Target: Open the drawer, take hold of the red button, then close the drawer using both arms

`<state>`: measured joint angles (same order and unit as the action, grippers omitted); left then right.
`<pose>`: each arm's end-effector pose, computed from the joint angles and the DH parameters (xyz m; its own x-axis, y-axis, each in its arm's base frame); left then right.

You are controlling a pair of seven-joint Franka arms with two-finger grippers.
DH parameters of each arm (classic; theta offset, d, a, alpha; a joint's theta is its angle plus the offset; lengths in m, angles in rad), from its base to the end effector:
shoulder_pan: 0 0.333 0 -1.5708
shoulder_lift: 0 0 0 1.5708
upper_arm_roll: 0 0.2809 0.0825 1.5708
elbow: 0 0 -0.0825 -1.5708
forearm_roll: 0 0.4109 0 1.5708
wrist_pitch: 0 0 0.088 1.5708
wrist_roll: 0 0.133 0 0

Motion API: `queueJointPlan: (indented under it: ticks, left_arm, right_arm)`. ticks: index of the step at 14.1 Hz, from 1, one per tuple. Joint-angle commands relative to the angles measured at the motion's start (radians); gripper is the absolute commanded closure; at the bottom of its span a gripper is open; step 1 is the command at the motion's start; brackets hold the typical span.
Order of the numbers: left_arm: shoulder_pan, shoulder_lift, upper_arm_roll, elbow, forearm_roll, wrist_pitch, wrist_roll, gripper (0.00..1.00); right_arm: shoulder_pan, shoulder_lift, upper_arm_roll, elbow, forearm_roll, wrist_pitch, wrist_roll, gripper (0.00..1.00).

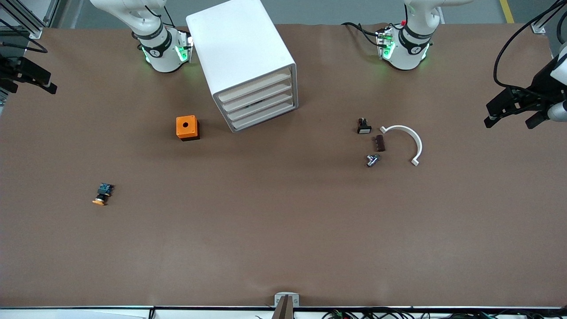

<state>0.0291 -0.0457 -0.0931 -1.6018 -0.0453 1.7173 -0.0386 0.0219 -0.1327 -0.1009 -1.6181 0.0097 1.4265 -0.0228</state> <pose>0.5859 -0.0440 0.5887 0.9872 -0.0186 0.1585 -0.0264 -0.9985 0.0472 0.5254 -0.0433 0.6013 0.9969 -0.0530 -0.0590 -0.0545 -0.9982 -0.0243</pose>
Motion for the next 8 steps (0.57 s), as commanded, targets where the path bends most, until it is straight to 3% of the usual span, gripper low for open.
queueJointPlan:
  ticks: [1,8]
  left_arm:
    - [0.002,0.007,-0.002,0.014,0.022,-0.013,-0.004,0.01]
    - [0.003,0.030,-0.002,0.016,0.022,-0.027,-0.010,0.01]
  right_arm:
    - [0.006,-0.027,0.000,-0.025,-0.017,0.002,0.006,0.00]
    - [0.009,-0.028,0.000,-0.023,-0.017,0.018,0.006,0.00]
